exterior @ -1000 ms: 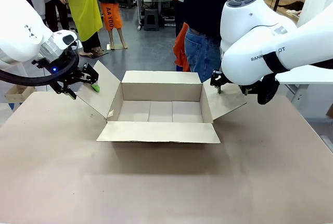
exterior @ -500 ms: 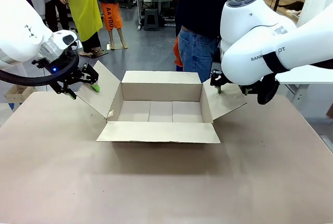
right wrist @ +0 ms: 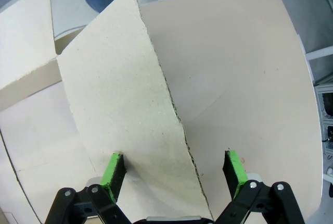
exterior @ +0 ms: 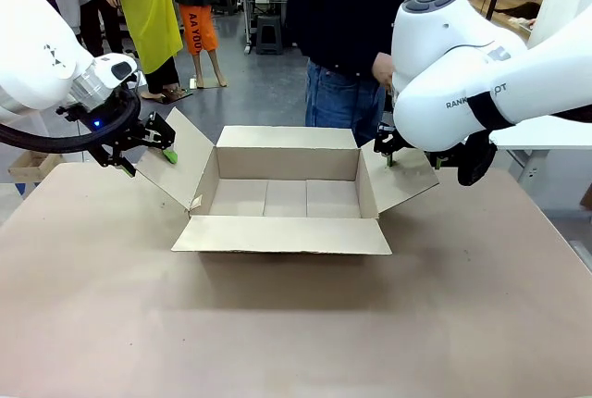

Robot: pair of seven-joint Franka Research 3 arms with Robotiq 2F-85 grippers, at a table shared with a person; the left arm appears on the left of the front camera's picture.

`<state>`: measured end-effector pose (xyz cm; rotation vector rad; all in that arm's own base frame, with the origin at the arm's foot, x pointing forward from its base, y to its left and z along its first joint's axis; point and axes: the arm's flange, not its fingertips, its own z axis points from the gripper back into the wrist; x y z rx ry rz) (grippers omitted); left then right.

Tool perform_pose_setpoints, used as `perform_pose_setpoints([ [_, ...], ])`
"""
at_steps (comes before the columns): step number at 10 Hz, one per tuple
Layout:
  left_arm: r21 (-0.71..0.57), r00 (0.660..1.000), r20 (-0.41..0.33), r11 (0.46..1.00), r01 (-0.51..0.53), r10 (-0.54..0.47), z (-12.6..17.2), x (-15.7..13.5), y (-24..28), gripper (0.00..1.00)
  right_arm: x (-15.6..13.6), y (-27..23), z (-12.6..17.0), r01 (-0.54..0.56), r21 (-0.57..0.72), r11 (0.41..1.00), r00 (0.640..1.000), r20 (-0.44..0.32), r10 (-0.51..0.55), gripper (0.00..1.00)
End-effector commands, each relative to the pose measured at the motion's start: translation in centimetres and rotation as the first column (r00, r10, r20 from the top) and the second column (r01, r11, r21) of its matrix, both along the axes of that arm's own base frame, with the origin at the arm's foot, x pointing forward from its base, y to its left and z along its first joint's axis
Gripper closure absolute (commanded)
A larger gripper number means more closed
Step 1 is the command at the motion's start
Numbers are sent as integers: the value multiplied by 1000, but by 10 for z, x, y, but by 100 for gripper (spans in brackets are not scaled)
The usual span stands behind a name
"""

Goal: Pack the gift set into the box.
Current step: Lift both hands away from the flaps of the Package Box.

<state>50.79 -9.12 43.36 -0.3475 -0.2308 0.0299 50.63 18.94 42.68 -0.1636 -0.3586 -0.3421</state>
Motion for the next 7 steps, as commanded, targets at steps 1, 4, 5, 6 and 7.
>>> perform_pose_setpoints([
  [1, 9, 1000, -3, 1000, -15, 15, 2, -1, 0, 0, 1, 0, 4, 0, -12, 1000, 1000, 1, 0, 0],
  [4, 9, 1000, -3, 1000, -15, 15, 2, -1, 0, 0, 1, 0, 4, 0, -12, 1000, 1000, 1, 0, 0],
  [5, 9, 1000, -3, 1000, -15, 15, 2, -1, 0, 0, 1, 0, 4, 0, -12, 1000, 1000, 1, 0, 0],
  [6, 9, 1000, -3, 1000, -15, 15, 2, -1, 0, 0, 1, 0, 4, 0, -12, 1000, 1000, 1, 0, 0],
  [7, 9, 1000, -3, 1000, -15, 15, 2, -1, 0, 0, 1, 0, 4, 0, -12, 1000, 1000, 1, 0, 0],
])
